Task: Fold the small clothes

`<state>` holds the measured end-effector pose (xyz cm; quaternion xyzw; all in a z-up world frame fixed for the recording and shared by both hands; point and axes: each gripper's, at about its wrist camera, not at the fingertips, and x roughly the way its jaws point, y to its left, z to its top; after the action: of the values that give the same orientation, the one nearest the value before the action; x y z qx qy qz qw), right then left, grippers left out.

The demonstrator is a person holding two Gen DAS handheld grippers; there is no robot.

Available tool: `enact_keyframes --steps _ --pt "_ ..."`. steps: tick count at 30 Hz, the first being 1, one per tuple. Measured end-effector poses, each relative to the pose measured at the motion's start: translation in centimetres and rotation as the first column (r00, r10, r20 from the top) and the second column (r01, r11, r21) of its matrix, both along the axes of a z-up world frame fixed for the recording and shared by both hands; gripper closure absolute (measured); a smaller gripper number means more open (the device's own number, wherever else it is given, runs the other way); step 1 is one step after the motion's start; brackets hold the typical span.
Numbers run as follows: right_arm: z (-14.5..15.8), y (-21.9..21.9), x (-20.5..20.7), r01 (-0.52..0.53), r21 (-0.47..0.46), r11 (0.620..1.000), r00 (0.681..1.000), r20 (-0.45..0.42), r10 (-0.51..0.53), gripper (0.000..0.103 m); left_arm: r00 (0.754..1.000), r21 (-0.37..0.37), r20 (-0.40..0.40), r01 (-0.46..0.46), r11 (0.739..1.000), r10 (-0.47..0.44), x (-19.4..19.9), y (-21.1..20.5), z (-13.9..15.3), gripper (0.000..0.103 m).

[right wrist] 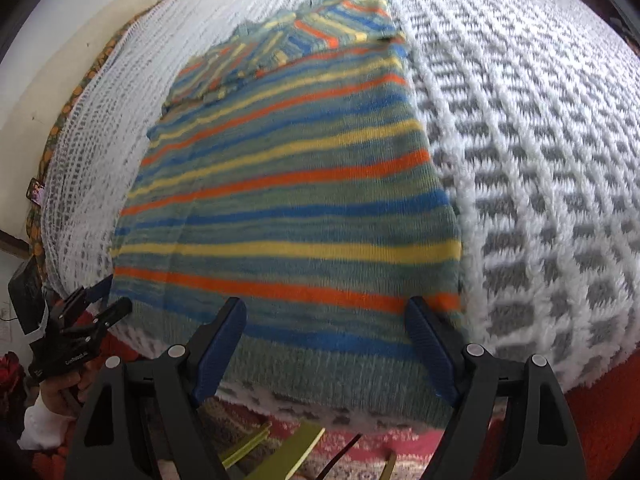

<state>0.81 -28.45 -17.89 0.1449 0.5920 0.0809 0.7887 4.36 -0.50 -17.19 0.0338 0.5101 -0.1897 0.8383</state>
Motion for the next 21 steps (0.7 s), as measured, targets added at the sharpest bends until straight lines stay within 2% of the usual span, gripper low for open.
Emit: enact_keyframes --steps 3,5,7,9,11,14,16,18,20,21 --pt "1.8 -1.8 -1.0 0.037 0.061 0.997 0.999 0.002 -0.038 0.022 0.998 -0.164 -0.022 -0.054 0.985 0.051 0.0 2.4 1.9 0.028" --pt "3.1 -4.0 -1.8 0.11 0.113 0.987 0.994 0.012 -0.112 0.022 0.991 -0.274 -0.077 -0.127 0.953 0.11 0.2 4.7 2.3 0.028" --pt "3.5 -6.3 -2.6 0.185 0.193 0.964 0.982 -0.002 -0.188 0.021 0.979 -0.327 -0.158 -0.176 0.928 0.13 0.5 6.1 1.9 0.028" --pt "3.0 -7.8 -3.2 0.231 0.266 0.936 0.973 -0.039 -0.229 0.021 0.971 -0.321 -0.198 -0.192 0.927 0.132 0.5 6.7 1.3 0.029" --pt "2.2 -8.6 -3.5 0.257 0.291 0.922 0.966 -0.064 -0.249 0.021 0.968 -0.306 -0.21 -0.2 0.931 0.139 0.3 6.8 1.1 0.029" --pt "1.1 -9.1 -3.4 0.268 0.258 0.928 0.963 -0.104 -0.249 0.021 0.954 -0.265 -0.228 -0.255 0.93 0.197 0.5 7.4 0.7 0.029" --pt "0.7 -9.0 -3.4 0.265 0.243 0.933 0.963 -0.109 -0.245 0.021 0.944 -0.277 -0.246 -0.286 0.917 0.22 0.7 7.9 0.4 0.029" --pt "0.1 -8.9 -3.3 0.254 0.279 0.926 0.966 -0.121 -0.229 0.021 0.936 -0.295 -0.284 -0.293 0.909 0.209 0.9 7.8 -0.1 0.029" --pt "-0.4 -8.1 -3.1 0.226 0.334 0.915 0.973 -0.122 -0.196 0.024 0.938 -0.291 -0.294 -0.269 0.918 0.182 1.1 7.4 -0.3 0.029" --pt "-0.5 -7.6 -2.9 0.208 0.337 0.918 0.977 -0.121 -0.177 0.029 0.941 -0.29 -0.293 -0.255 0.922 0.168 1.2 7.1 -0.3 0.029"
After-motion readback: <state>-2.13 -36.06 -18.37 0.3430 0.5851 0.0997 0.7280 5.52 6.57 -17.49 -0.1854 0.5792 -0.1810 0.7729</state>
